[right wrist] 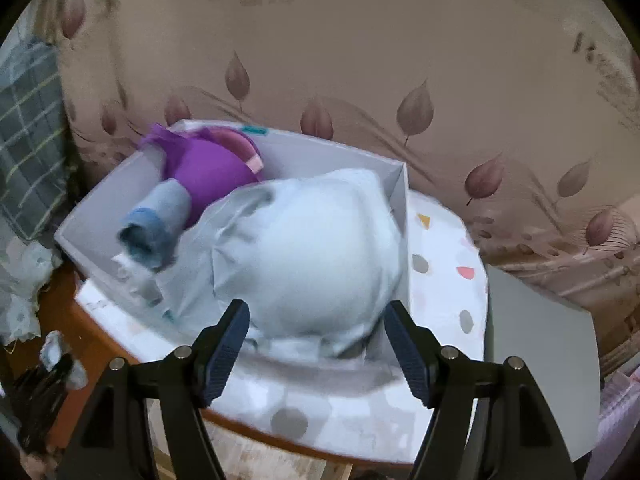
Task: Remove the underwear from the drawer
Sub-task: 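Lower the white cloth into the shoe box and open the right tool, then carry the grey sock to the shoe box with the left tool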
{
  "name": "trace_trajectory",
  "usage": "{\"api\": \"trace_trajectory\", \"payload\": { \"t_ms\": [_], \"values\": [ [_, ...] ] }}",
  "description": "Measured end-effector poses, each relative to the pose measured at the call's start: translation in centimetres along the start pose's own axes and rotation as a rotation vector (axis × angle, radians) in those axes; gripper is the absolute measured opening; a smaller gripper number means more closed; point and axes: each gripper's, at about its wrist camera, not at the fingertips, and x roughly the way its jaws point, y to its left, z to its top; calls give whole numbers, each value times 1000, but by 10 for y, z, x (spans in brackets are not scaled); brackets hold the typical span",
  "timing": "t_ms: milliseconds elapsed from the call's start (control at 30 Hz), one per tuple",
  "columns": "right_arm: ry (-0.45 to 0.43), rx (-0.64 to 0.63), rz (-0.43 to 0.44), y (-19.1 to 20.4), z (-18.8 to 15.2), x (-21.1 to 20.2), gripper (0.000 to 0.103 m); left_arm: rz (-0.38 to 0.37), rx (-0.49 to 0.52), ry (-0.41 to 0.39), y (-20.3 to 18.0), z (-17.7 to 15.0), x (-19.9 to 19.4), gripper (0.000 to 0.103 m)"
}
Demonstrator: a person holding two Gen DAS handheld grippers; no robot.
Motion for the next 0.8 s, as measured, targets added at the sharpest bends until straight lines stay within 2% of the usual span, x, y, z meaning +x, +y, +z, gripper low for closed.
{"api": "trace_trajectory", "payload": {
  "t_ms": [67,133,233,333,433,533,633,733,800],
  "values": [
    [-59,13,8,0,-16,-23,73,-4,7,0,0,-1,-2,26],
    [-117,30,9,1,-43,-43,80,-16,16,-2,-5,-1,-4,26],
    [-161,53,23,1,-93,-55,80,-13,68,-39,-14,-4,-15,26],
    [-141,56,13,0,-150,-46,80,-29,91,-48,-22,-4,-24,26],
    [-69,73,14,-12,-197,-22,80,-36,116,-57,-29,-4,-34,26],
    [-44,128,23,-26,-222,-8,80,-50,149,-58,-39,-1,-47,26],
    [-54,178,23,-36,-230,-2,80,-27,201,-91,-54,6,-62,26],
    [-79,187,10,-41,-238,4,80,-47,228,-106,-66,15,-77,26],
    [-63,192,0,-42,-244,8,80,-43,259,-120,-78,18,-86,26]
  ]
}}
